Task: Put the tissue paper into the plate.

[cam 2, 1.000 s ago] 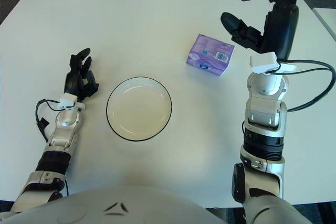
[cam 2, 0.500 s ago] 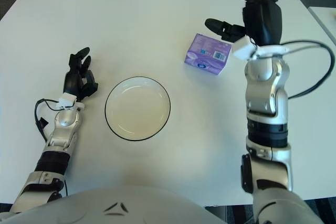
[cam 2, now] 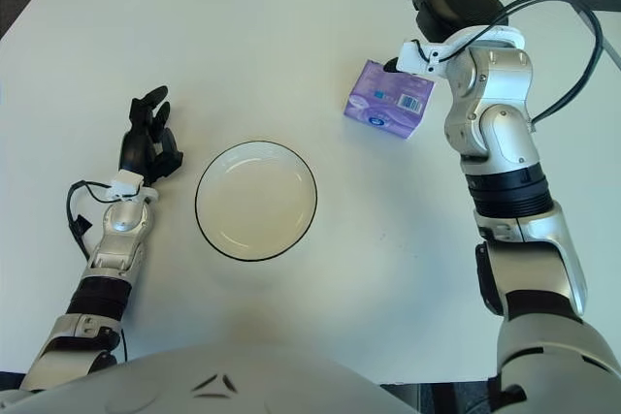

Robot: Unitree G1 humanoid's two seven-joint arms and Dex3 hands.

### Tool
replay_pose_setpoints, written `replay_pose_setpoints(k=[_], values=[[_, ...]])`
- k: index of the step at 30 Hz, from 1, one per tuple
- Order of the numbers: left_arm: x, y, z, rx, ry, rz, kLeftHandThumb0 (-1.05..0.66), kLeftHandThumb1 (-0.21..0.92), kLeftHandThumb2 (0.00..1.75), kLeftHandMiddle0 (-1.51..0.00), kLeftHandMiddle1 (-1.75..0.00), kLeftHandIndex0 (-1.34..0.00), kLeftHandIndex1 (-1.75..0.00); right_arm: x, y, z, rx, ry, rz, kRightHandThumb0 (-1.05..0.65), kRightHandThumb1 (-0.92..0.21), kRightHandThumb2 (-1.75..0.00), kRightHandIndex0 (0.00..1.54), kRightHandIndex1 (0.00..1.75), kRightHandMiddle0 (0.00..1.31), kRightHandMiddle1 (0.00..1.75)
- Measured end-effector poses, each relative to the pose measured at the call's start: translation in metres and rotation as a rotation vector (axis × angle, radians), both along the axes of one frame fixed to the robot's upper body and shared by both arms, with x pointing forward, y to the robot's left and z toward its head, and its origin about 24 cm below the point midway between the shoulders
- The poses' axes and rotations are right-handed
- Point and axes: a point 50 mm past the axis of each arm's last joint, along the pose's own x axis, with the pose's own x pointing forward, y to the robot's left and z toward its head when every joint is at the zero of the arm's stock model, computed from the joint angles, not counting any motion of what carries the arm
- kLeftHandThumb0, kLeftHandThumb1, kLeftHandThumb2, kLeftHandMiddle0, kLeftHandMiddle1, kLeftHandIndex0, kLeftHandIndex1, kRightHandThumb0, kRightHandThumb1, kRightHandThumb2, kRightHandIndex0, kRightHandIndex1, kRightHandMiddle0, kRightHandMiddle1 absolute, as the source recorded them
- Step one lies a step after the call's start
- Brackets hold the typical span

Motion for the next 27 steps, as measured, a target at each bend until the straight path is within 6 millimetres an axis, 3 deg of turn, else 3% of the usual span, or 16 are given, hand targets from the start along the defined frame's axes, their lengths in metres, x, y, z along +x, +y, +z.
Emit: replay_pose_setpoints(k=[10,27], values=[[0.001,0.000,-0.001,0.000,0.003,0.000,-0.72,0.92,0.87,-0.38,0.00,0.00,-0.79,0.026,-0.016,-0.024,-0.040,0.003,-0.006,-1.05,-0.92,-0.15,0.00,0.00,0.00,0.00],[0.001,0.000,-0.001,0.000,0.001,0.001,-0.71,0.92,0.87,-0.38,0.00,0.00,-0.79,0.030,-0.018,-0.030,-0.031,-0.014,0.032,-1.05,-0.92,-0.21,0.00,0.00,0.00,0.00]])
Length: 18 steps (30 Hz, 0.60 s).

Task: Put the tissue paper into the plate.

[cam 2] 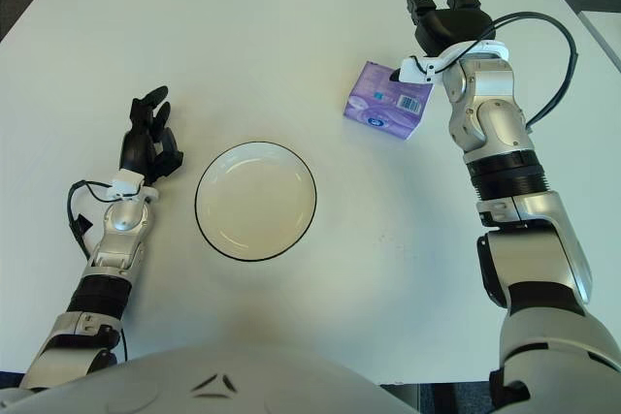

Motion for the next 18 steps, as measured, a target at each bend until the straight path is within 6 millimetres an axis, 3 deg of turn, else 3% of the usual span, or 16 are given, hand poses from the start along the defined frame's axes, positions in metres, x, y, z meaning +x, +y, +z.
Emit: replay_pose_setpoints(k=[18], values=[[0.0002,0.0002,0.0000,0.000,0.000,0.000,-0.71,0.92,0.87,-0.38,0.00,0.00,-0.78,-0.0013,-0.0017,0.0029,0.027,-0.015,0.007,-1.05,-0.92,-0.30,0.00,0.00,0.00,0.00]])
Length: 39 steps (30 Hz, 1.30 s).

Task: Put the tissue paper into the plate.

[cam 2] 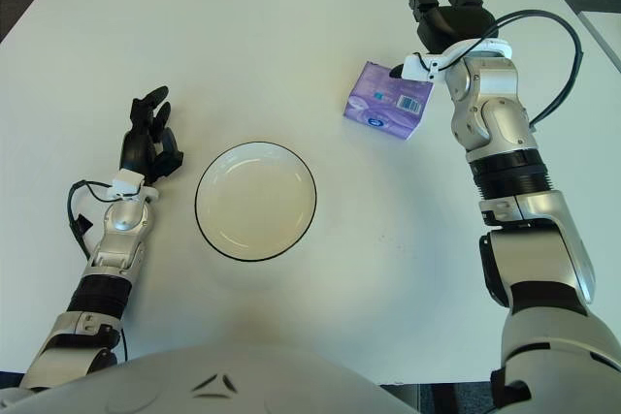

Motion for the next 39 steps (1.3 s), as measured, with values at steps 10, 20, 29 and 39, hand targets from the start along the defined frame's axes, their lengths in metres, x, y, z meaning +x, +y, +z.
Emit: replay_pose_setpoints(k=[10,20,29,39], values=[[0.000,0.000,0.000,0.000,0.000,-0.001,-0.71,0.92,0.87,-0.38,0.00,0.00,-0.78,0.000,0.003,-0.007,0.008,0.020,0.017,-1.05,-0.92,-0.27,0.00,0.00,0.00,0.00],[0.001,0.000,0.000,0.002,-0.001,-0.002,-0.72,0.92,0.88,-0.38,0.00,0.00,-0.77,0.009,0.004,-0.036,0.002,0.117,0.009,-1.05,-0.92,-0.26,0.00,0.00,0.00,0.00],[0.001,0.000,0.001,0.003,0.000,-0.003,-0.71,0.92,0.88,-0.38,0.00,0.00,-0.77,0.015,0.004,-0.043,0.006,0.120,0.012,-1.05,-0.92,-0.26,0.00,0.00,0.00,0.00],[0.000,0.000,0.001,0.003,-0.002,-0.003,-0.71,0.92,0.87,-0.38,0.00,0.00,-0.77,0.018,0.005,-0.049,0.019,0.125,0.022,-1.05,-0.92,-0.24,0.00,0.00,0.00,0.00]])
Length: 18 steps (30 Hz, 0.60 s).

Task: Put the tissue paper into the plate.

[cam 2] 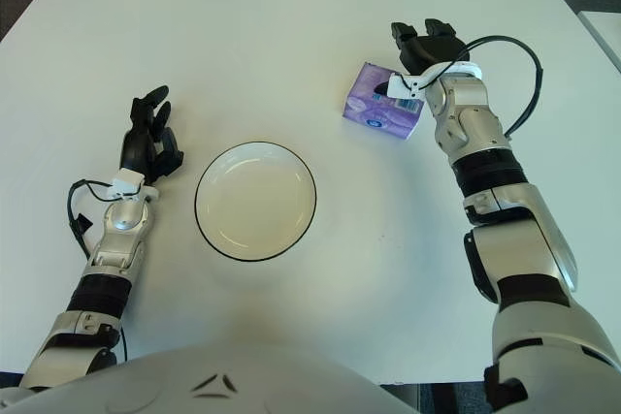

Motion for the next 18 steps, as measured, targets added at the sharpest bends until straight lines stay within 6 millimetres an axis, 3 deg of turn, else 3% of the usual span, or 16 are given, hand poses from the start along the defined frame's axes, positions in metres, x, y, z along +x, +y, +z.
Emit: replay_pose_setpoints(k=[18], values=[[-0.0003,0.0003,0.0001,0.001,0.001,0.000,-0.71,0.92,0.87,-0.38,0.00,0.00,-0.78,0.0026,0.0033,-0.0020,0.022,0.022,-0.008,-1.05,-0.92,-0.23,0.00,0.00,0.00,0.00]])
